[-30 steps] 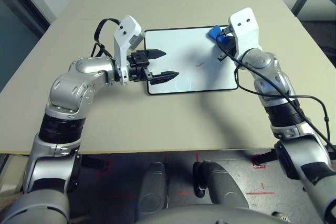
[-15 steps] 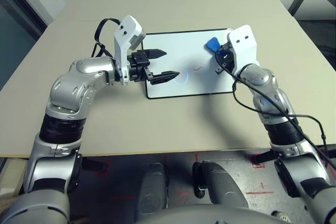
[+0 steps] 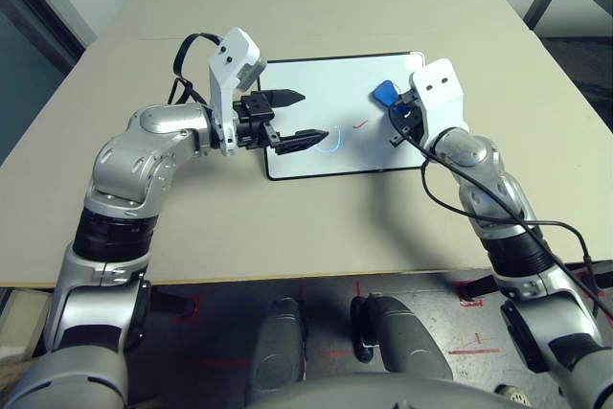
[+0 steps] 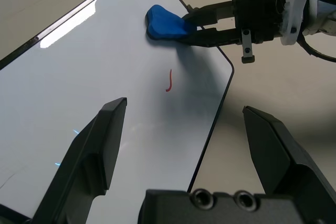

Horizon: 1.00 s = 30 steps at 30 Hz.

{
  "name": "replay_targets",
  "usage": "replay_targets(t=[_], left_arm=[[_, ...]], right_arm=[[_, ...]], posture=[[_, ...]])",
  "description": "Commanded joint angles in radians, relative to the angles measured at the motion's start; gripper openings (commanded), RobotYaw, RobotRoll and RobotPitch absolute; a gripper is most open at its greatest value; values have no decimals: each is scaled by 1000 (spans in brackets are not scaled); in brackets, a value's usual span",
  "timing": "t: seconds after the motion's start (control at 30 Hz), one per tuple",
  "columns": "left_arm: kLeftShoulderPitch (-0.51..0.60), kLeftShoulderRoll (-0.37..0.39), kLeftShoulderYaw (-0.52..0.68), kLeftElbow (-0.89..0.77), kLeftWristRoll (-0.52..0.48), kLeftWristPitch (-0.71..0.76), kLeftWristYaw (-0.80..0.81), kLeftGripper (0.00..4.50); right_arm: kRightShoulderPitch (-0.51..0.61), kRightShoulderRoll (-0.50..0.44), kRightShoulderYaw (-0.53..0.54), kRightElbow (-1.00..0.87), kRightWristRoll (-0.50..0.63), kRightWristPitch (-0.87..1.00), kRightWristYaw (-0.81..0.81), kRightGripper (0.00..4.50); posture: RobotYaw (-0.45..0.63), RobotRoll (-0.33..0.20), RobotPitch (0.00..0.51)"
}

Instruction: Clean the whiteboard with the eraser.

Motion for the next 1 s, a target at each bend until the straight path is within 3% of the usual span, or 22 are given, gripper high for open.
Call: replay_targets(t=[0.03, 0.37, 1.0], left_arm=[[-5, -5, -13, 0, -3, -5, -5, 4500], [-1, -9, -13, 1, 1, -11, -5, 4500], [2, -5, -13, 2, 3, -15, -7, 4500]], right_arm=[[29, 12, 24, 84, 11, 52, 11, 689], [-64, 18, -63, 126, 29, 13, -40, 671], [-151, 50, -83, 71, 65, 35, -64, 671]], posture=[[13, 0, 166], [12, 0, 160], [15, 0, 162]])
